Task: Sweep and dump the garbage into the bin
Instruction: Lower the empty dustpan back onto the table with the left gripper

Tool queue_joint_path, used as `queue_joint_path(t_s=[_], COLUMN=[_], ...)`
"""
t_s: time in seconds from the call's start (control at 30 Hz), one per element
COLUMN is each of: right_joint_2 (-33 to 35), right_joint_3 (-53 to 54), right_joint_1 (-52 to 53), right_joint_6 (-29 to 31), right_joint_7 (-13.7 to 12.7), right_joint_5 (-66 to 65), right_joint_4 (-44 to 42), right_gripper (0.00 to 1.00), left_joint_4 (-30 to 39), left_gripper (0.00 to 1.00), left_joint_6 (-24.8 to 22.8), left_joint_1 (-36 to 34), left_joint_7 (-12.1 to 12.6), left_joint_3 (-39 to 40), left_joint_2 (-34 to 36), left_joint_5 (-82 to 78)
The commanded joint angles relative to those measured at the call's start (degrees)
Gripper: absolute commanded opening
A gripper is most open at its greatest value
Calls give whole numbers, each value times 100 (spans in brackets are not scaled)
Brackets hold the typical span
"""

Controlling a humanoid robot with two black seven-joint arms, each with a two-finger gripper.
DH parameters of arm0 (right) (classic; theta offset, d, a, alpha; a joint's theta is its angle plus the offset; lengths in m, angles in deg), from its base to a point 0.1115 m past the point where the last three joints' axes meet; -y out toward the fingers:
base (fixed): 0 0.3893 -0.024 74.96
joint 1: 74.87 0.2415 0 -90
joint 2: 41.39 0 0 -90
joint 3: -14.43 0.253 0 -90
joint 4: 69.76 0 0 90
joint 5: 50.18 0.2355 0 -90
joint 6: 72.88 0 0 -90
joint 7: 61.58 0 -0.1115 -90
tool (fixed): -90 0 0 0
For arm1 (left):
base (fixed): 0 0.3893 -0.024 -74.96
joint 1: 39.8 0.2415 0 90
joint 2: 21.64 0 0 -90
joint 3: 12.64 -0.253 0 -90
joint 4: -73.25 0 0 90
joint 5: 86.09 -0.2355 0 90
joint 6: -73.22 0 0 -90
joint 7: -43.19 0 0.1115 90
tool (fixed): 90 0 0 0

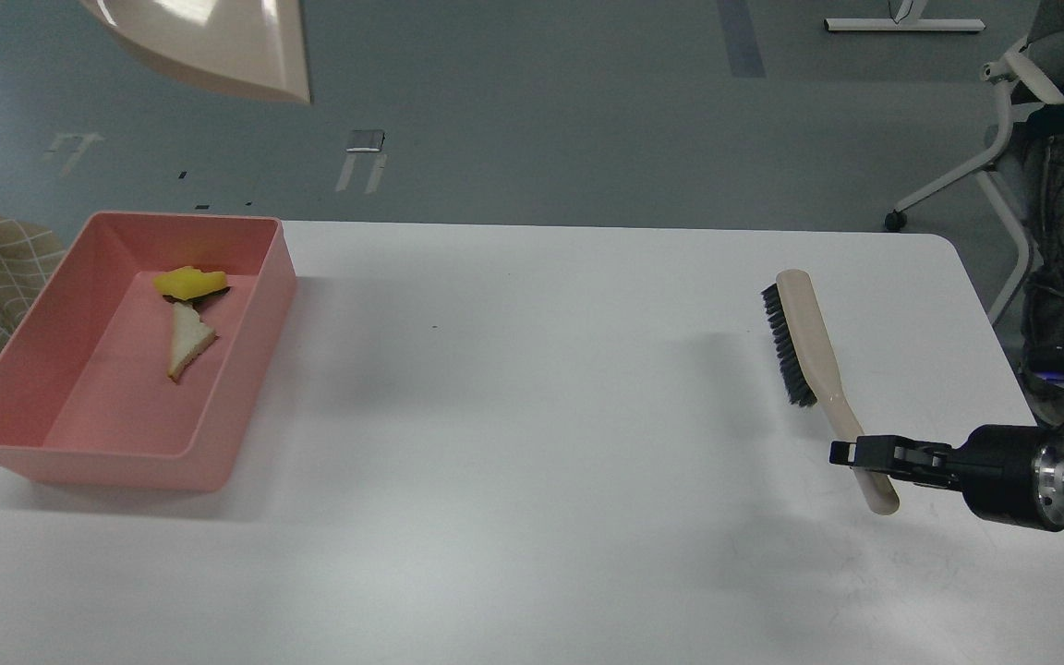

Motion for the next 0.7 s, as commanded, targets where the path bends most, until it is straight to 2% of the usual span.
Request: queue_joint_path(t_s=[0.0,0.17,0.33,0.5,0.67], right_joint_2=[26,175,246,272,272], right_joint_3=[0,-9,-9,-9,-18], right_joint_1=[-4,-22,-101,-154,-163], right_joint_6=[1,1,1,-8,1], right_joint_7=[0,61,96,105,105], right_joint_5=[0,0,0,-8,0], right_joint_4=[-30,-56,-74,-118,-118], right_gripper=[0,0,0,0,0], left_joint_4=[-21,-39,-83,-153,-626], left_gripper=[0,0,0,0,0], left_joint_6=[329,812,1348,1595,1683], left_joint_1=[-200,-112,71,529,731], left_joint_7=[66,224,233,198,5], left_joint_3=[-900,-1762,-2449,-2503,-2512], left_joint_2=[-753,-1491,-1932,-2240,-2504], left_joint_5=[13,21,39,30,-5])
